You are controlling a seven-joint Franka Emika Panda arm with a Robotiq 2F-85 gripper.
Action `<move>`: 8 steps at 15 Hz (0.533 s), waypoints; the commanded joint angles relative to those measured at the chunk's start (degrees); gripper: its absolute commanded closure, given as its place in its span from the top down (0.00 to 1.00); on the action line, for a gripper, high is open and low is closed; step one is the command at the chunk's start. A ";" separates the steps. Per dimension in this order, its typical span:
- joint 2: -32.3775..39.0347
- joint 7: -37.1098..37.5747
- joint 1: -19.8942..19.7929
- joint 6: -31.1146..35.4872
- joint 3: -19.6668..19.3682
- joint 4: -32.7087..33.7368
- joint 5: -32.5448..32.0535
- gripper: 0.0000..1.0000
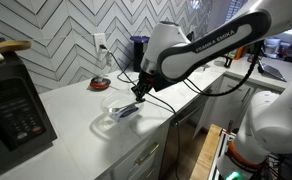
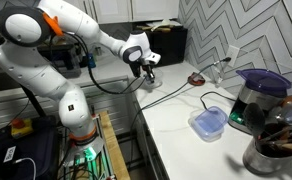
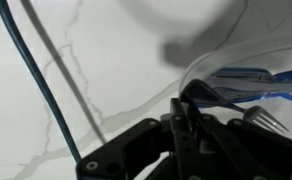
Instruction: Pick up the clear lunch box without a lid and move it to the left side of the kitchen counter
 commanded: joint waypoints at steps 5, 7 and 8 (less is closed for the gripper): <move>1.36 24.25 -1.57 3.21 9.48 -2.45 -2.40 0.40; 1.71 31.20 -2.35 4.38 11.29 -2.41 -3.96 0.55; 1.37 34.52 -2.86 4.67 12.05 -2.49 -5.26 0.62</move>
